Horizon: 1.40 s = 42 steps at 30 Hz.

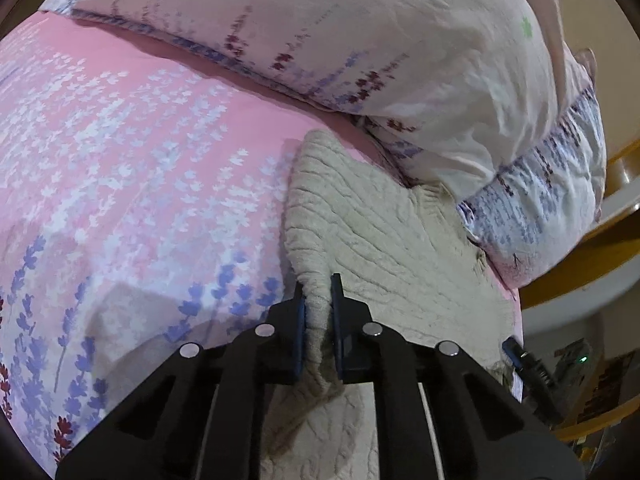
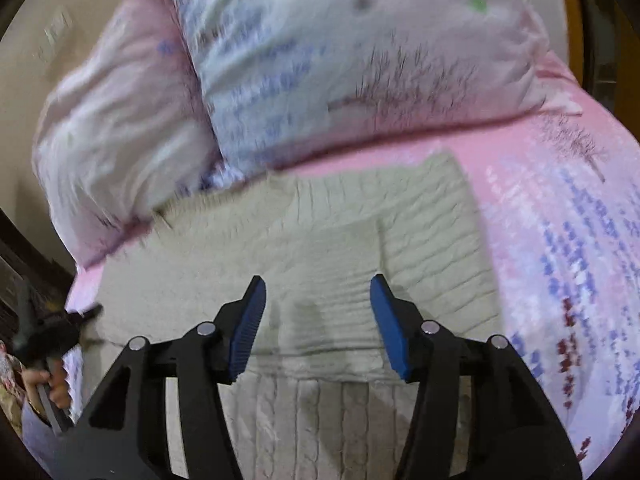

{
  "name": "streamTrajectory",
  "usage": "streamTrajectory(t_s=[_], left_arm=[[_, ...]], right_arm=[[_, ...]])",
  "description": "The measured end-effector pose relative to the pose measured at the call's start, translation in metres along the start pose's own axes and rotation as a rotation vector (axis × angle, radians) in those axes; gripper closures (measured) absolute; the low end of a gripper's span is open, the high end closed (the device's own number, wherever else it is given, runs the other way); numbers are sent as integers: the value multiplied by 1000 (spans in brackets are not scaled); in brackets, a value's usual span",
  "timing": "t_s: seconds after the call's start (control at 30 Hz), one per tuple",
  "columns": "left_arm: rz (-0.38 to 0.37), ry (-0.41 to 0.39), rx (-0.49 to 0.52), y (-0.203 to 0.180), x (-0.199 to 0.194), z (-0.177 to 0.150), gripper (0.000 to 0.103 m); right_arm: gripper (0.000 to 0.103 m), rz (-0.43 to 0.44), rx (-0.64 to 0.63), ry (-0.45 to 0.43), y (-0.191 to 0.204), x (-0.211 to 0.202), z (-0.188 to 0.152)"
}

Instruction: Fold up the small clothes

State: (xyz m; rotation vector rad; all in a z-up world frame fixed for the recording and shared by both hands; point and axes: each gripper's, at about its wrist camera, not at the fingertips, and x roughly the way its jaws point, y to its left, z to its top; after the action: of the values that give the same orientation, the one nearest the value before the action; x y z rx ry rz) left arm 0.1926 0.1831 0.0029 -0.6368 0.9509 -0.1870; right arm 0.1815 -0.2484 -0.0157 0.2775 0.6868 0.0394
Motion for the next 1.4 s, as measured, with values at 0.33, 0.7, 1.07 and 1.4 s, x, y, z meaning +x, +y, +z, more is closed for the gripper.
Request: streamTrajectory(t_s=[0.33,0.7,1.07,1.4], left_arm=[[-53,-23,51,-3,-19,-11,93],[-106,84,205,27,-115,-109,56],[-210,228,189,39,-149,-216,56],[-213,326,134,49,-121,-243,56]], right_arm=[[36,75,14,-4,-5,-18,-4],[33,158,206,87,-115,-103,-95],[39,377,237,222,-131,-182,-198],[33,506,308,318,-139,-157,-234]])
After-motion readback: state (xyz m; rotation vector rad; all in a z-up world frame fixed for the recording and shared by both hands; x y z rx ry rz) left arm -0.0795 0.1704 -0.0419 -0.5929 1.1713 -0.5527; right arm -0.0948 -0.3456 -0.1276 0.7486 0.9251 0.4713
